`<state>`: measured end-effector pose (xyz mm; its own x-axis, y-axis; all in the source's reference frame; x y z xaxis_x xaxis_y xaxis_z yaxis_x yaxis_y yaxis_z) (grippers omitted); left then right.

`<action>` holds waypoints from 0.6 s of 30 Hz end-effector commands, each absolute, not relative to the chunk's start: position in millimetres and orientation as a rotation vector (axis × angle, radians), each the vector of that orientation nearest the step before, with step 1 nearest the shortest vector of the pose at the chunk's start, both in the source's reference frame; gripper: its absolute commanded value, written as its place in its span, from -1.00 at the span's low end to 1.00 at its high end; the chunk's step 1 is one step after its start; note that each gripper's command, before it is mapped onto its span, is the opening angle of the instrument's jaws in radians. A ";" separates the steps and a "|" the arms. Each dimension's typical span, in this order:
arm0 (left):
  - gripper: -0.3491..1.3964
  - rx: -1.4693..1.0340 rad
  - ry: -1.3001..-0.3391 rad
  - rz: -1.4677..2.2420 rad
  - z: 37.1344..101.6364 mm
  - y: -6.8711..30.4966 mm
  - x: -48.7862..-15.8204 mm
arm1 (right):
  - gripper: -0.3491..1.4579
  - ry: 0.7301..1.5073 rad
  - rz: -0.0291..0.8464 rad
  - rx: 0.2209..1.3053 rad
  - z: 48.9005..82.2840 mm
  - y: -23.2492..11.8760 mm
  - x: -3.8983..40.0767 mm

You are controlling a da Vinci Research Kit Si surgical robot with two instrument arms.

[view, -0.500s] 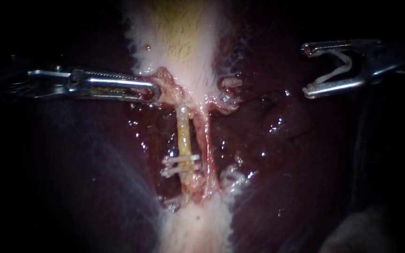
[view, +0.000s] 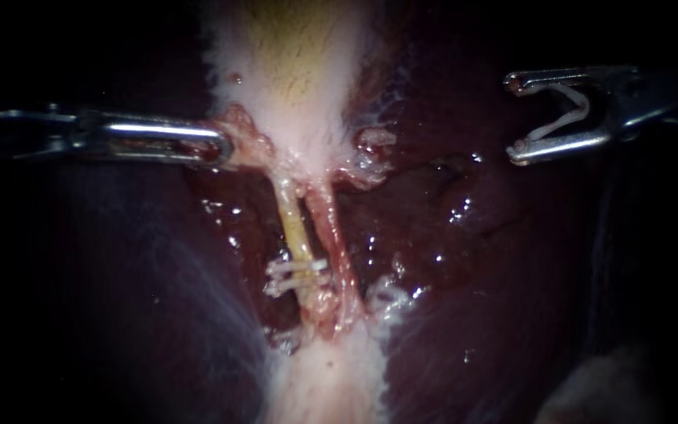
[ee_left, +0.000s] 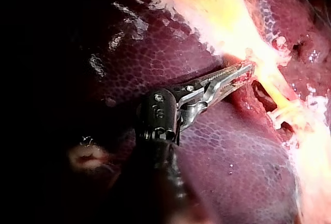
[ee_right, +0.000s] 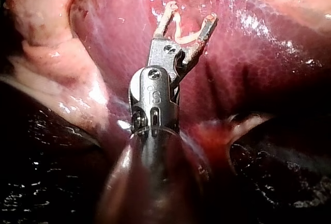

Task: Clipping third clip left tube

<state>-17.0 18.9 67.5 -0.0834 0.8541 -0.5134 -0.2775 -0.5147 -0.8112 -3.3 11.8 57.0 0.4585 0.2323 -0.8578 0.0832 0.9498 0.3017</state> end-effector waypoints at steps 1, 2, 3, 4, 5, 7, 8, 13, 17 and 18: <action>-1.00 -1.352 -0.681 1.710 66.7 19.0 -16.6 | -0.06 1.096 0.094 0.322 56.9 11.8 -3.3; -1.00 -1.359 -0.676 1.708 66.2 19.1 -16.3 | -0.06 1.099 0.095 0.321 56.9 11.8 -3.3; -1.00 -1.360 -0.671 1.710 65.8 19.2 -16.1 | -0.06 1.099 0.095 0.321 56.9 11.8 -3.3; -1.00 -1.362 -0.672 1.707 65.4 19.2 -16.0 | -0.06 1.099 0.095 0.321 56.9 11.8 -3.3; -1.00 -1.364 -0.671 1.704 65.2 19.2 -16.0 | -0.06 1.099 0.095 0.321 56.9 11.8 -3.2; -1.00 -1.364 -0.668 1.704 65.1 19.0 -16.2 | -0.06 1.099 0.095 0.321 56.9 11.8 -3.2; -1.00 -1.364 -0.667 1.704 65.1 18.9 -16.2 | -0.06 1.097 0.097 0.318 56.9 11.7 -3.2; -1.00 -1.364 -0.663 1.705 65.4 18.6 -16.5 | -0.06 1.105 0.088 0.333 56.5 11.1 -2.5; -1.00 -1.364 -0.662 1.705 65.4 18.6 -16.6 | -0.06 1.118 0.072 0.342 56.4 10.0 -1.2; -1.00 -1.364 -0.662 1.705 65.4 18.6 -16.6 | -0.06 1.117 0.072 0.349 56.4 9.5 -0.7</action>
